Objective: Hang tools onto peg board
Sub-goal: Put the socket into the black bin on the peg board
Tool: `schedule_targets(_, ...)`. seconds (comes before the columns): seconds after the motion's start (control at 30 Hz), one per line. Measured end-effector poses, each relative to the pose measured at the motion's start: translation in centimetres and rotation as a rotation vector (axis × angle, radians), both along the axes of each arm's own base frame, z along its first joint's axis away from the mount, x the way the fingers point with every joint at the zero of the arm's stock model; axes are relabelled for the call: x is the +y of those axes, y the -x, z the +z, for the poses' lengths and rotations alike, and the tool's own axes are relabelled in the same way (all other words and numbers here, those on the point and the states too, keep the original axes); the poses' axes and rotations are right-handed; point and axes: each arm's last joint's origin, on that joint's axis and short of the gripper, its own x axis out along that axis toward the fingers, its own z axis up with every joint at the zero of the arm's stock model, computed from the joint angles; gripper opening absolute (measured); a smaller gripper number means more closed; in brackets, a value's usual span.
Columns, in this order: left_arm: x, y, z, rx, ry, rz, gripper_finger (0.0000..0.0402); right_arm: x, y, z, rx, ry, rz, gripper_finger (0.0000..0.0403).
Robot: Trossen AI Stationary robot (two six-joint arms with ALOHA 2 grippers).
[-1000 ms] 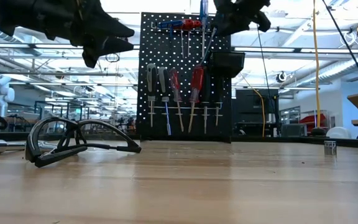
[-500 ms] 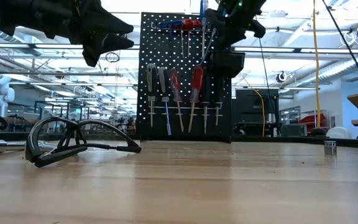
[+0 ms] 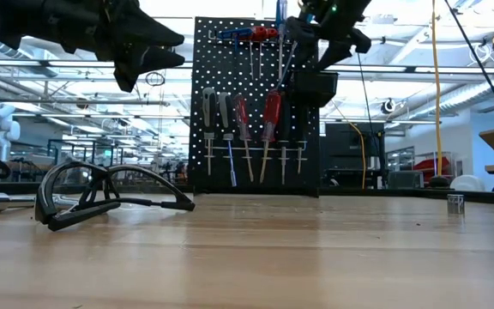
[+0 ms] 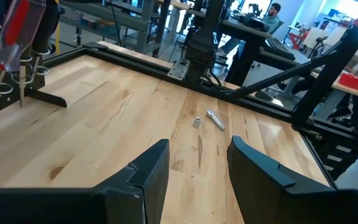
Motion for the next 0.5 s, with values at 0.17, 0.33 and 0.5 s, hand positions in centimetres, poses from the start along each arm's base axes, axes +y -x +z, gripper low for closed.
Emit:
schedule_targets(0.17, 0.0, 0.0, 0.0, 0.0, 0.001, -0.007, 0.0164, 0.8, 0.6, 0.0, 0.025, -0.035, 0.019, 0.0289)
schedule_targets(0.33, 0.0, 0.0, 0.0, 0.002, -0.015, -0.011, 0.0164, 3.2, 1.8, 1.1, 0.002, -0.065, 0.076, 0.028)
schedule_targets(0.5, -0.1, 0.0, 0.1, -0.007, -0.035, -0.045, 0.0164, 6.9, 2.8, 2.0, -0.031, -0.113, 0.205, 0.0275)
